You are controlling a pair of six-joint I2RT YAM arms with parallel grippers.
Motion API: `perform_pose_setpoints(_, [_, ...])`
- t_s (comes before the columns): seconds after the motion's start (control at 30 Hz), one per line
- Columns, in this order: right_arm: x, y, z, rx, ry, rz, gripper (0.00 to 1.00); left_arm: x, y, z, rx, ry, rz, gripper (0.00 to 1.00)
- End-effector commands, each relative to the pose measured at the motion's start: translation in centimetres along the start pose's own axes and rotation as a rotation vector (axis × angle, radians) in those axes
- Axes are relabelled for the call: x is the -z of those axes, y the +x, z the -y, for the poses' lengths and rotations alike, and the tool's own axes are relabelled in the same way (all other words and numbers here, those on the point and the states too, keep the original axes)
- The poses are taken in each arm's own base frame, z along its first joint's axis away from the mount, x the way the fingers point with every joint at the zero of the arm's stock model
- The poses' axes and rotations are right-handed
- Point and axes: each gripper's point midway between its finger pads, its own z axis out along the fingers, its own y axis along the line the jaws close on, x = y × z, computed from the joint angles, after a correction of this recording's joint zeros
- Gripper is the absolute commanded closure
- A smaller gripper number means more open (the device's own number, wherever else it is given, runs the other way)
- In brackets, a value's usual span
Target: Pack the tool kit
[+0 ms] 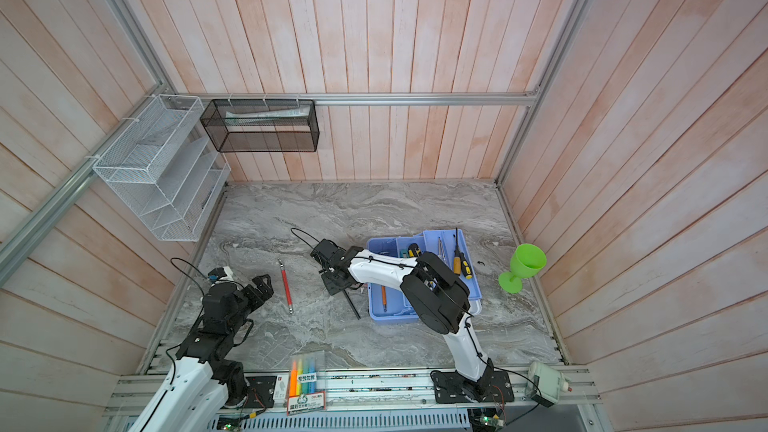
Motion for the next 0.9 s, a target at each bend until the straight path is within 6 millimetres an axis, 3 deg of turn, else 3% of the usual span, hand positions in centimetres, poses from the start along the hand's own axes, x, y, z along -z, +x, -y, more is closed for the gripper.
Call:
perform_pose_setpoints(0.0, [0.0,-1.3,-0.2,-0.006,0.0,0.02,1.0,-0.1,0.3,0.1,-0.011,0.01,-0.008,0.0])
perform_pose_setpoints(0.43, [-1.8,-0.6,-0.2,0.033,0.022,-0.039,0.99,-0.1,0.3,0.1,-0.01,0.01,-0.008,0.0])
perform_pose_setpoints(0.7, [-1.9,-1.8,-0.8,0.082,0.009,-0.026,0.75,-0.1,0.3,0.1,-0.01,0.01,-0.008,0.0])
perform_pose_setpoints(0.87, [-2.5,-2.7,-1.3,0.11,-0.005,-0.022,0.71,-0.1,0.3,0.1,-0.01,0.009,-0.005,0.0])
